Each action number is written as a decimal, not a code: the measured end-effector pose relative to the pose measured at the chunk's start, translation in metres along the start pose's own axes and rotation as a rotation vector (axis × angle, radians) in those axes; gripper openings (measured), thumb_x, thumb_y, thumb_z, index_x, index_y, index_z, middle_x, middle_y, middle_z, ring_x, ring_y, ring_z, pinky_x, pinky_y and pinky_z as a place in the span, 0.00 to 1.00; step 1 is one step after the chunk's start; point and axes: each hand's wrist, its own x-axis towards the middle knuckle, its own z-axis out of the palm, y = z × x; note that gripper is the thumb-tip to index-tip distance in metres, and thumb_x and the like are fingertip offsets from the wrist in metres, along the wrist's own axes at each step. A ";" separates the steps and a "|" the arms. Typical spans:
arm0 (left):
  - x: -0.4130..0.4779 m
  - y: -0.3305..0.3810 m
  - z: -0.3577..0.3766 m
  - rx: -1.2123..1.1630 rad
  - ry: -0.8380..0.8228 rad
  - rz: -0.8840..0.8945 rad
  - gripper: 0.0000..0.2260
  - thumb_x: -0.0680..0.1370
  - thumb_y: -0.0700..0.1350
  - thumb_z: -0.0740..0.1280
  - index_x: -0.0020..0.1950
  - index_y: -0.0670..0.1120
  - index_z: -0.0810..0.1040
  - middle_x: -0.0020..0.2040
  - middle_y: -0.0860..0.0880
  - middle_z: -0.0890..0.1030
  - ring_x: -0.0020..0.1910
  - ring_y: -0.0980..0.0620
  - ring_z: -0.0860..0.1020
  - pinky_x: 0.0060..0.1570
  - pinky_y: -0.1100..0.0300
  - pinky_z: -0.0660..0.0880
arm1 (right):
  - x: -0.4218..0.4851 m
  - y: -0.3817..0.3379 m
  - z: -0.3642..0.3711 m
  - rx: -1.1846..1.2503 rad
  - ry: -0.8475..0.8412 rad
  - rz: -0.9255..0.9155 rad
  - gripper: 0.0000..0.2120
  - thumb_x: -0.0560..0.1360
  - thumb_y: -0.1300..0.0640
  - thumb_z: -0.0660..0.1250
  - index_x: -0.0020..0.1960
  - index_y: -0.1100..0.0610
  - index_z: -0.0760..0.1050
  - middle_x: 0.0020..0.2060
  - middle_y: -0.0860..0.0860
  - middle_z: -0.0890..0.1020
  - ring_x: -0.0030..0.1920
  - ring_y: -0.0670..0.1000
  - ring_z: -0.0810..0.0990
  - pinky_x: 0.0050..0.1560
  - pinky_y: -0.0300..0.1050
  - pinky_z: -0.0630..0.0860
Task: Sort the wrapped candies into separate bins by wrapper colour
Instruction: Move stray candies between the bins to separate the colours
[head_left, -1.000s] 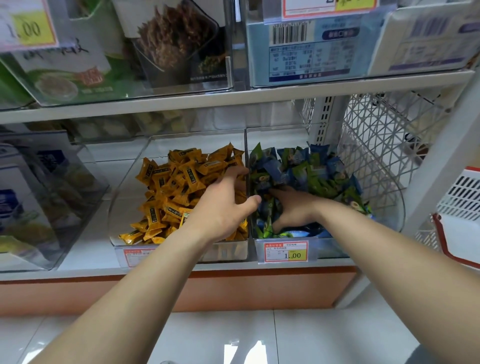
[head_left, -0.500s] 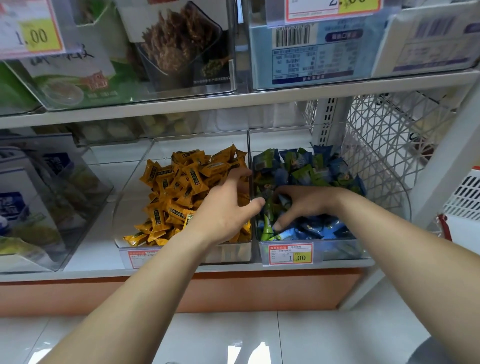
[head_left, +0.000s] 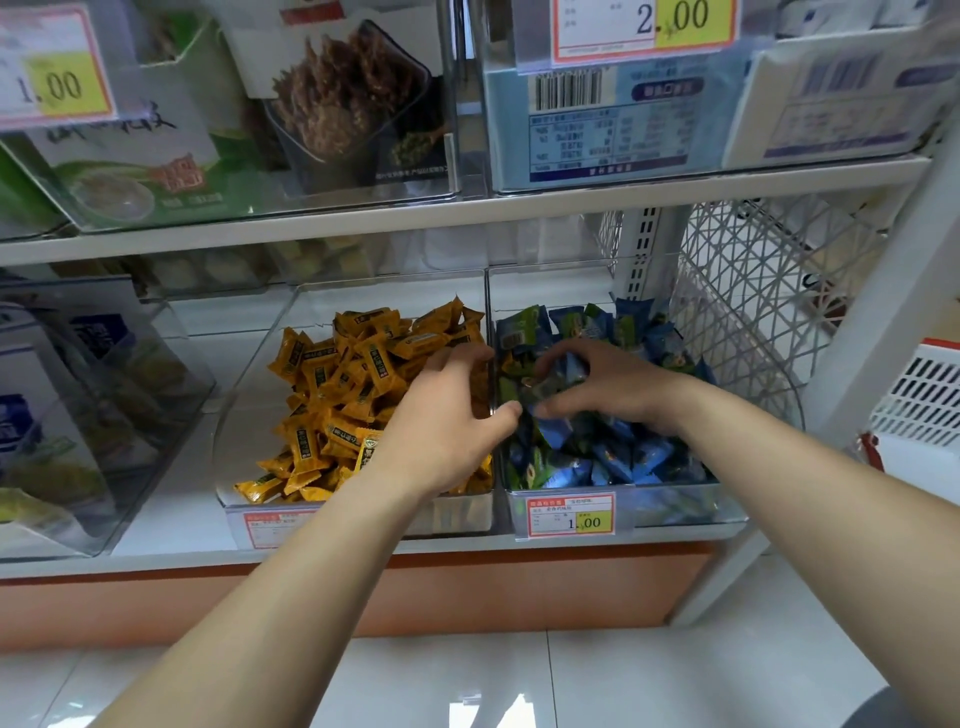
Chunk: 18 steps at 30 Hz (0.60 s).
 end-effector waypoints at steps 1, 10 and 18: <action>-0.001 0.005 0.001 0.071 0.054 0.028 0.28 0.73 0.59 0.71 0.71 0.54 0.69 0.65 0.51 0.75 0.63 0.50 0.73 0.58 0.60 0.72 | 0.000 -0.001 -0.001 0.056 0.040 -0.003 0.20 0.65 0.49 0.80 0.53 0.43 0.77 0.56 0.40 0.75 0.57 0.42 0.74 0.48 0.37 0.70; 0.005 0.041 0.017 0.017 0.138 0.165 0.24 0.73 0.59 0.71 0.67 0.59 0.70 0.61 0.53 0.78 0.57 0.51 0.78 0.53 0.52 0.77 | -0.018 -0.016 -0.008 0.531 0.011 -0.073 0.08 0.68 0.54 0.77 0.47 0.49 0.84 0.48 0.52 0.86 0.51 0.50 0.85 0.48 0.43 0.80; 0.018 0.027 0.014 0.269 0.192 0.195 0.11 0.74 0.50 0.70 0.56 0.55 0.81 0.58 0.52 0.77 0.59 0.48 0.73 0.52 0.53 0.74 | -0.020 0.002 -0.031 -0.548 0.240 0.108 0.40 0.63 0.32 0.74 0.71 0.45 0.69 0.69 0.50 0.70 0.69 0.56 0.68 0.65 0.53 0.71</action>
